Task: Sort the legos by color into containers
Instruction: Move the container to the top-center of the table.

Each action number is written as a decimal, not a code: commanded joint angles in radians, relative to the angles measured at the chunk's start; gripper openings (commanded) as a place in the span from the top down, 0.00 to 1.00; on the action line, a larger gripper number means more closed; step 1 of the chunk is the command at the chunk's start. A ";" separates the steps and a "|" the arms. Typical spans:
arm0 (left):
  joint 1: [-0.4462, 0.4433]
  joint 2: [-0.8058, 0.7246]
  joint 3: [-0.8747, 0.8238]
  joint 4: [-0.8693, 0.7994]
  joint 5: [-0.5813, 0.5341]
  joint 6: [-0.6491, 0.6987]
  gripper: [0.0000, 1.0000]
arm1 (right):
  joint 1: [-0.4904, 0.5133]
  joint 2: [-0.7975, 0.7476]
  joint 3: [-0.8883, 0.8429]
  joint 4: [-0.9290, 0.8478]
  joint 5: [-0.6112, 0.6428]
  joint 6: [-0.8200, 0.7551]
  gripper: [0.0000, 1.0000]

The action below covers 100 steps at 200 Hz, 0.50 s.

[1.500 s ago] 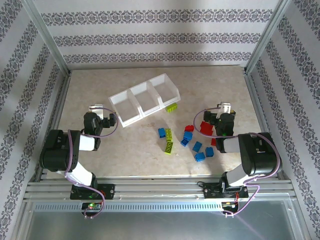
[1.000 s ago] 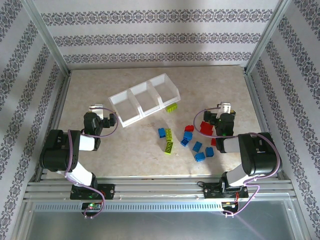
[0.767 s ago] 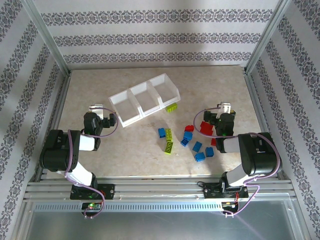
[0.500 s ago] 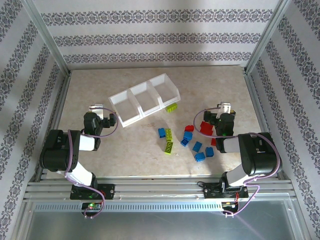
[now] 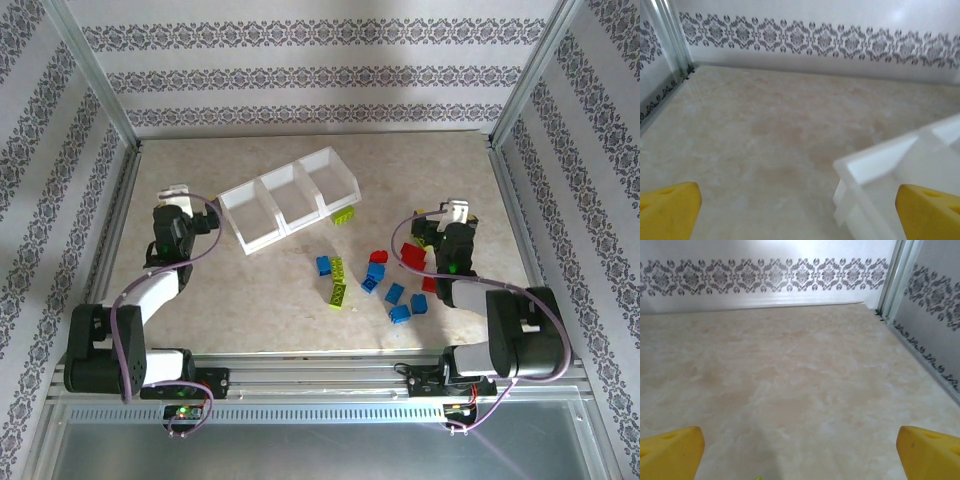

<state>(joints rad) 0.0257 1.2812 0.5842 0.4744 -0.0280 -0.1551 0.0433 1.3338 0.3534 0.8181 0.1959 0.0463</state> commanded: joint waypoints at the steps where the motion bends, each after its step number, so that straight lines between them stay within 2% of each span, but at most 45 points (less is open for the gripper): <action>1: -0.022 -0.008 0.069 -0.231 0.009 -0.151 0.00 | 0.003 -0.062 0.042 -0.137 0.058 0.019 0.02; 12: -0.052 0.000 0.099 -0.271 0.010 -0.178 0.00 | 0.007 -0.088 0.058 -0.198 0.066 0.020 0.02; 48: -0.204 0.065 0.207 -0.382 -0.108 -0.247 0.00 | 0.043 -0.164 0.117 -0.415 0.129 0.043 0.02; 76: -0.314 0.197 0.335 -0.478 -0.170 -0.243 0.00 | 0.076 -0.222 0.128 -0.517 0.170 0.075 0.02; 100: -0.363 0.319 0.425 -0.525 -0.165 -0.260 0.00 | 0.104 -0.280 0.137 -0.603 0.192 0.106 0.02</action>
<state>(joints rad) -0.2935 1.5089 0.9329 0.0761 -0.1486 -0.3729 0.1230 1.1088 0.4583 0.3553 0.3294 0.1013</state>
